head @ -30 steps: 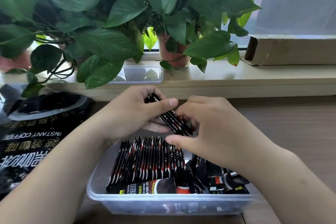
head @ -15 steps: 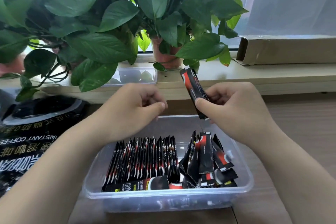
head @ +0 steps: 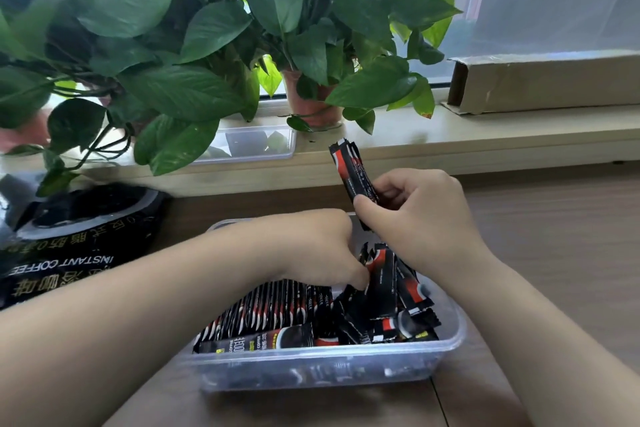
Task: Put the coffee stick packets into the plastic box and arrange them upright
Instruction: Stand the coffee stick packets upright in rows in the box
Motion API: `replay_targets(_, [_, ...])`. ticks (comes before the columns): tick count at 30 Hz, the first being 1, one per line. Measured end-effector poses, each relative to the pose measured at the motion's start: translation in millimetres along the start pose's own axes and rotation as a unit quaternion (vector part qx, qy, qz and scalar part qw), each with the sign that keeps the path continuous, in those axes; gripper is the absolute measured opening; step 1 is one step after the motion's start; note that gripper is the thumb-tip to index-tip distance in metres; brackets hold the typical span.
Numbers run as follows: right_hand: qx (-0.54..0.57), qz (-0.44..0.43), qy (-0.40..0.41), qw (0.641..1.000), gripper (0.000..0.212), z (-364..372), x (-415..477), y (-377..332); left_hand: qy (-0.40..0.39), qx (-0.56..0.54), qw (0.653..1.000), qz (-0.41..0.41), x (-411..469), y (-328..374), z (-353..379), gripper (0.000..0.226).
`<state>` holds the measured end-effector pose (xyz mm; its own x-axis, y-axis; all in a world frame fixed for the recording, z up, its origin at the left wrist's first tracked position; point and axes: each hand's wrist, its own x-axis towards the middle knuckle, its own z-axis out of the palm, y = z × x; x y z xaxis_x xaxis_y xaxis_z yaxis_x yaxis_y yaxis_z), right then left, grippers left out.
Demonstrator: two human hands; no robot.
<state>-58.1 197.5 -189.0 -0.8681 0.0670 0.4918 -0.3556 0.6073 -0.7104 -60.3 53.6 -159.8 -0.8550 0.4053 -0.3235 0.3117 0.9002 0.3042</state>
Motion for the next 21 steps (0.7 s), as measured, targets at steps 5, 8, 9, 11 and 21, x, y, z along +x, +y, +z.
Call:
replay_targets(5, [0.007, -0.008, 0.005, 1.000, 0.017, 0, 0, 1, 0.044, -0.050, 0.997, -0.026, -7, -4, -3, 0.037])
replay_targets(8, [0.013, -0.002, 0.011, 1.000, 0.017, 1, 0, 1, 0.059, -0.052, 0.996, -0.042, -21, -12, -19, 0.038])
replay_targets(9, [0.016, 0.003, 0.011, 1.000, 0.017, 0, 0, 1, 0.058, -0.058, 0.996, -0.046, -27, -15, -24, 0.039])
replay_targets(11, [0.024, 0.008, 0.007, 1.000, 0.016, 0, 0, 1, 0.053, -0.057, 0.995, -0.058, -38, -24, -34, 0.042])
replay_targets(21, [0.022, 0.004, -0.008, 1.000, 0.017, 0, -1, 2, -0.014, 0.135, 0.978, -0.155, -61, -51, -26, 0.040])
